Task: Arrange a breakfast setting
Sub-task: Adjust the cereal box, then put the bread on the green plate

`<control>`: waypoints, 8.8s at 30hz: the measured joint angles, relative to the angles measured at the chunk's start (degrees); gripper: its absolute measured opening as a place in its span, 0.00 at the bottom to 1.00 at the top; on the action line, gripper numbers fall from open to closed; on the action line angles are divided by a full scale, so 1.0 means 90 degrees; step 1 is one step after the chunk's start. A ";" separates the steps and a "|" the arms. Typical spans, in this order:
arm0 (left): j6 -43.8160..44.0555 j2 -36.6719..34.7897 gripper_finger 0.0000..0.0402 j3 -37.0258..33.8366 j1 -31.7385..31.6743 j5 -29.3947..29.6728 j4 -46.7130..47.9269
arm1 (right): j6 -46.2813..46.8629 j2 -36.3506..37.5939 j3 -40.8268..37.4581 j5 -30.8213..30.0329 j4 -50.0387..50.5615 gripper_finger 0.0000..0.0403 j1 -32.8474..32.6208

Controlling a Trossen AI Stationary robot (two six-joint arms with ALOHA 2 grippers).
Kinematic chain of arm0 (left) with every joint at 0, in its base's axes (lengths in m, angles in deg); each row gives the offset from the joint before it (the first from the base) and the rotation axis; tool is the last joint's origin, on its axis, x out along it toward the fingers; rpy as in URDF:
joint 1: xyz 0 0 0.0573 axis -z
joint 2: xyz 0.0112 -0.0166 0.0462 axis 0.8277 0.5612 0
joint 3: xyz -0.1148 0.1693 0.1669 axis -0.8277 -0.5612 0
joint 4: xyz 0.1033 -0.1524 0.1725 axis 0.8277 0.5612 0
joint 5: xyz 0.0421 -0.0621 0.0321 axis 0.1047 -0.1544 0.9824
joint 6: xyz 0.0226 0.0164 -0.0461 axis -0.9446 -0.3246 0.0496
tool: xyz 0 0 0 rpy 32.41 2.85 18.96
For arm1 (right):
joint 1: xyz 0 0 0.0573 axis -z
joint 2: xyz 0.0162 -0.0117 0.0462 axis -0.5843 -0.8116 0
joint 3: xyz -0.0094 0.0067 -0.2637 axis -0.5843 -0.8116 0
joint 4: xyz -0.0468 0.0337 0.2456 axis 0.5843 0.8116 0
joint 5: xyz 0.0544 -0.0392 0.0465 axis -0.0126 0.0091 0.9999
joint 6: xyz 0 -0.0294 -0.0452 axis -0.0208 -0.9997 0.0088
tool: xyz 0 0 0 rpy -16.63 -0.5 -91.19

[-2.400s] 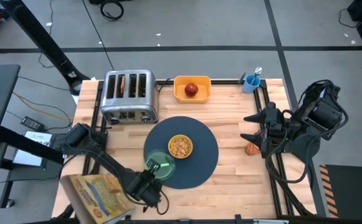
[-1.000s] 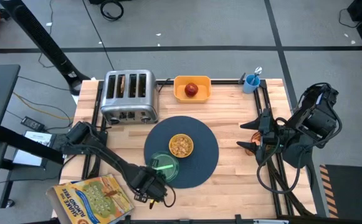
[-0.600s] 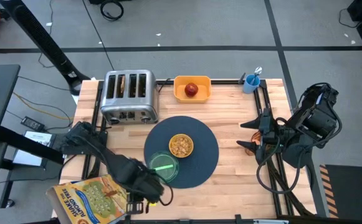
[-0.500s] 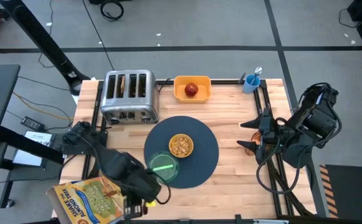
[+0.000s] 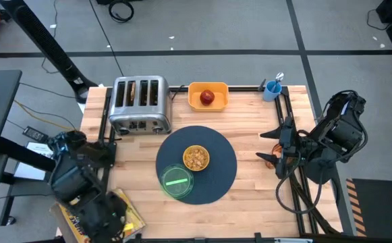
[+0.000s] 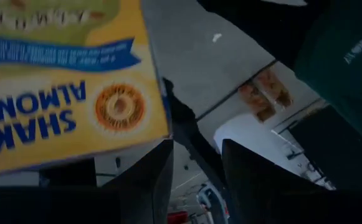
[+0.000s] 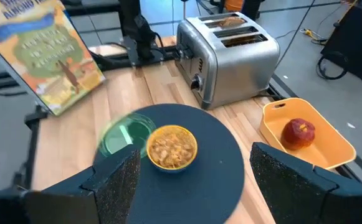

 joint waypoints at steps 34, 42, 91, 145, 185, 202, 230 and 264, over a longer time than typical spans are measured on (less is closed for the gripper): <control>0.0452 -0.0176 0.36 -0.0799 0.0714 0.1709 -0.0048 | 0.0121 0.0012 -0.0576 0.0032 -0.0171 0.76 0.0294; -0.0732 -0.0176 0.36 -0.0799 0.0107 0.2057 -0.0033 | 0.0121 0.0012 -0.0576 0.0068 -0.0169 0.76 0.0294; -0.1668 -0.0164 0.36 -0.1639 -0.0168 0.2373 0.0173 | -0.0168 0.0012 -0.0573 0.0212 -0.0108 0.76 0.0503; -0.1111 -0.1905 0.36 -0.1326 -0.0513 0.5956 0.0160 | -0.0094 0.0012 -0.0571 0.0516 -0.0200 0.76 0.0502; -0.5162 -0.3481 0.36 -0.6344 -0.8464 0.8009 -0.2107 | 0.1010 -0.1051 -0.0571 0.0032 -0.2494 0.74 -0.0201; -0.6195 -0.3447 0.36 -0.7622 -0.9758 0.7258 -0.3571 | 0.1320 -0.1098 -0.0571 0.0207 -0.2874 0.74 0.0114; -0.6708 -0.4004 0.05 -0.7093 -0.9568 0.6763 -0.3058 | 0.0746 -0.1096 -0.0571 0.0210 -0.2862 0.74 0.0120; -0.7724 -0.4055 0.05 -0.7791 -0.3348 0.5240 -0.6812 | 0.0673 -0.1091 -0.0573 0.1355 -0.2865 0.73 0.0280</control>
